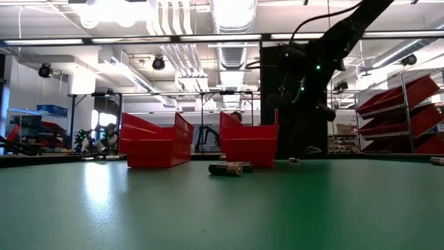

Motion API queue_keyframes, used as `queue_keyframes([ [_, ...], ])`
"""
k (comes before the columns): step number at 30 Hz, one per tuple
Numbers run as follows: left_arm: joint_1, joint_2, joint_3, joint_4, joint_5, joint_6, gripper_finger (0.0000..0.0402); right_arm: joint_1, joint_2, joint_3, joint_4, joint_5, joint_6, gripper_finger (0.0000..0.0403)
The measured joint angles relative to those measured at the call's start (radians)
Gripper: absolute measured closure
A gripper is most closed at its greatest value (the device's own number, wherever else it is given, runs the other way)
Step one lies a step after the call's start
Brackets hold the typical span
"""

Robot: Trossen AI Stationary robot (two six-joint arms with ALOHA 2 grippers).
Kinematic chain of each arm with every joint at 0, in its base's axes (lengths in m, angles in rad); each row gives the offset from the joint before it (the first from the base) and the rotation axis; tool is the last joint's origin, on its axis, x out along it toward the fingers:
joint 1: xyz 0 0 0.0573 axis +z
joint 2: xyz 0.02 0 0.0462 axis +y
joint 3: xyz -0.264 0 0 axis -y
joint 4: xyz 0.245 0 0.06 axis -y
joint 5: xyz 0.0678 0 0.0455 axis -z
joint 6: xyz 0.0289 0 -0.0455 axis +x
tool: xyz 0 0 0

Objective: Sort batteries
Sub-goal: Put the silver battery into the right red bin

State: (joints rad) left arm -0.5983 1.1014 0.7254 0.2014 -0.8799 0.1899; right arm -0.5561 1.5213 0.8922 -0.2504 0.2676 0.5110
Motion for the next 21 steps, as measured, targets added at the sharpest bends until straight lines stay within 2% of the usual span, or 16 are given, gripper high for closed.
queue_keyframes([
  [7, 0.014, 0.0, -0.024, -0.029, 0.014, -0.024, 0.0222, -0.053, 0.09, 0.102, 0.0, -0.012, -0.086, 0.02],
  [9, 0.044, -0.005, -0.025, -0.046, 0.067, -0.066, 0.0222, -0.055, 0.121, 0.142, 0.0, -0.01, -0.116, 0.02],
  [14, 0.202, 0.022, -0.027, -0.14, 0.338, -0.229, 0.0222, -0.053, 0.169, 0.259, -0.017, -0.007, -0.148, 0.0202],
  [17, 0.297, 0.08, -0.027, -0.164, 0.373, -0.299, 0.0222, -0.053, 0.175, 0.306, -0.092, -0.009, -0.155, 0.0204],
  [21, 0.37, 0.176, -0.022, -0.145, 0.375, -0.332, 0.0222, -0.051, 0.142, 0.276, -0.142, -0.007, -0.145, 0.0202],
])
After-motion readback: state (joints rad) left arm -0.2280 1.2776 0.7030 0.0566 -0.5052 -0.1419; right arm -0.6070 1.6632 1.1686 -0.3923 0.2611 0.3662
